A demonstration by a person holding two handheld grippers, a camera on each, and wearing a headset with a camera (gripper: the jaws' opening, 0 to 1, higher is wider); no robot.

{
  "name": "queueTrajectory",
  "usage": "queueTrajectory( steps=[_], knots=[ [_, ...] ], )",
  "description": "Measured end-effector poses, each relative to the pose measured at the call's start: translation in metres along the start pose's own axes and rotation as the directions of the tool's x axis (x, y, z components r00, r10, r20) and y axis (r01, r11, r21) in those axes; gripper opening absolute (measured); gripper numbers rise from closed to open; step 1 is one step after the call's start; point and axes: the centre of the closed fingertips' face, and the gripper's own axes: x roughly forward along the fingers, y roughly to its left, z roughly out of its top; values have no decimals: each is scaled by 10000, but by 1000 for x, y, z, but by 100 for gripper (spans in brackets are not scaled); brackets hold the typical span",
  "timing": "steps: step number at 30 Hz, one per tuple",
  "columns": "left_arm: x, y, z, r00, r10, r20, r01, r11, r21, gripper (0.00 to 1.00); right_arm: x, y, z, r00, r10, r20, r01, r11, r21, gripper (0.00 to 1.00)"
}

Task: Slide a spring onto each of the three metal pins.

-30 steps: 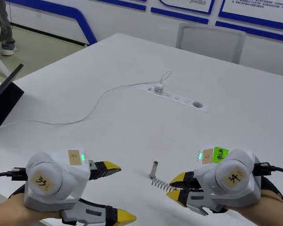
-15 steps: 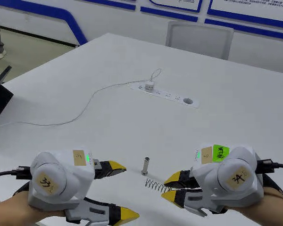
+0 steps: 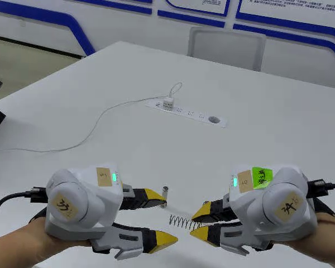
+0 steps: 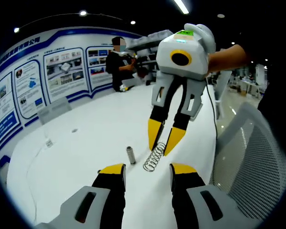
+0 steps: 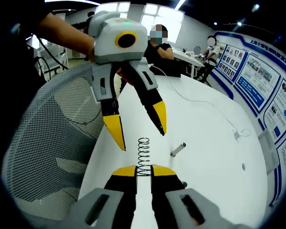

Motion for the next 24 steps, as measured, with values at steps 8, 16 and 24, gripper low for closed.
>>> queueTrajectory(
  steps=[8, 16, 24],
  knots=[
    [2, -11, 5, 9985, -537, -102, 540, 9980, 328, 27, 1, 7, 2, 9998, 197, 22, -197, 9996, -204, 11],
    [4, -13, 2, 9967, -717, -381, 741, 9951, 654, 23, -2, 10, 7, 9995, 297, 118, -293, 9989, -365, 11],
    [5, -17, 1, 9948, -748, -685, 855, 9817, 1699, 14, -2, 10, 10, 9992, 325, 213, -317, 9988, -378, 11]
  ],
)
